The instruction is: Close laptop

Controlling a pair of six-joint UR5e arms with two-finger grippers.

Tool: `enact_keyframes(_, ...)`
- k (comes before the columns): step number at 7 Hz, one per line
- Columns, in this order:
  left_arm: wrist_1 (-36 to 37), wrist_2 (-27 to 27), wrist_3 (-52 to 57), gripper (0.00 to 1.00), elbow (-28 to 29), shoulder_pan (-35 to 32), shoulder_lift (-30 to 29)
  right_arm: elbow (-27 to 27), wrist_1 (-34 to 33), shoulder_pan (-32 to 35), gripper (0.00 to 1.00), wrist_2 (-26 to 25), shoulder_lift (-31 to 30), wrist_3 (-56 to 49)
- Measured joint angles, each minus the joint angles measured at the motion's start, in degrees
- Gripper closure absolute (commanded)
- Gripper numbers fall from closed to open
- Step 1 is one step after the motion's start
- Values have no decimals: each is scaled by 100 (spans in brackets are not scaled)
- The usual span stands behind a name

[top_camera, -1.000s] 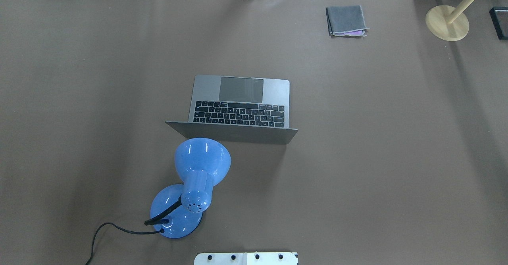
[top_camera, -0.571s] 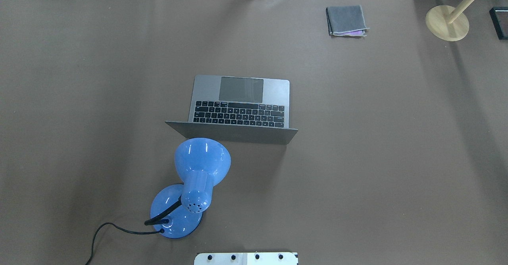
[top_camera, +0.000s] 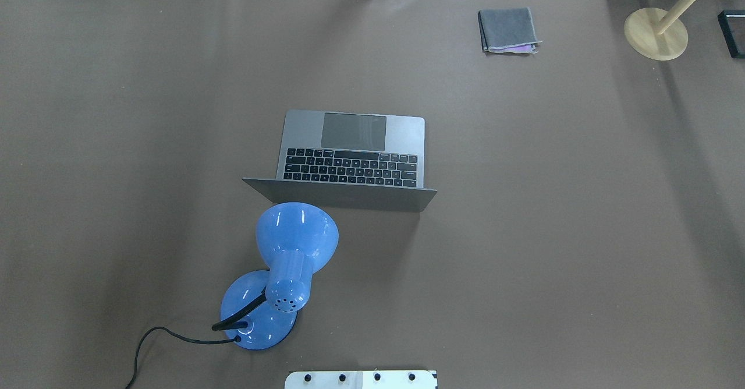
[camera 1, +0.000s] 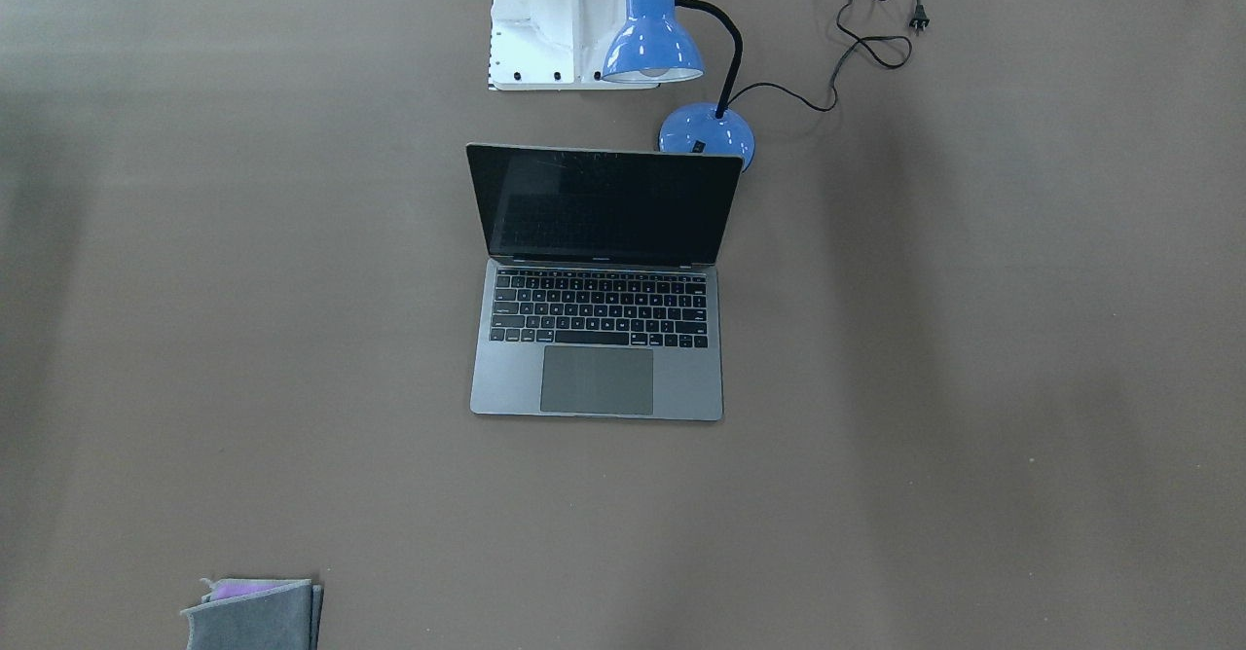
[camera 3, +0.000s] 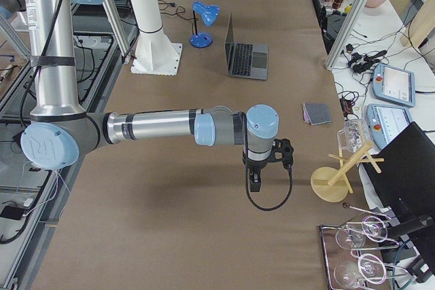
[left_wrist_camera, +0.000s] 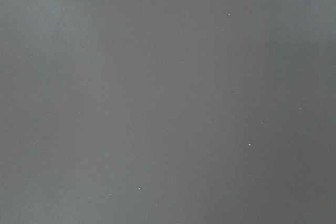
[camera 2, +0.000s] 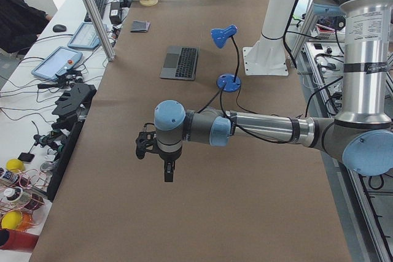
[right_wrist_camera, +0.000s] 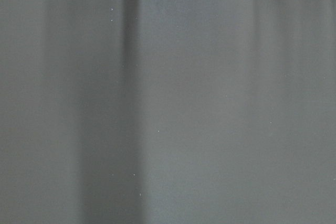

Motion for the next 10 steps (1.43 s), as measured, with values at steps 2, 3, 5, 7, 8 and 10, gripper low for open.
enact_keyframes(2,-6,12,-30,2,-42,-5,37,0,-5,-7,0,8,5,0)
enact_keyframes(3,8,49,-38,2,-111,6,-52,4,-6,-18,0,18,15,1)
enact_keyframes(5,10,111,-118,2,-192,126,-367,-20,-14,-106,0,31,162,45)
enact_keyframes(7,11,154,-909,2,-144,647,-977,-35,-10,-445,0,118,463,338)
enact_keyframes(8,17,133,-1263,2,-104,881,-1259,-15,-6,-713,0,242,719,691)
enact_keyframes(10,-234,-131,-2104,3,-153,1434,-1493,199,8,-1362,1,501,1255,1811)
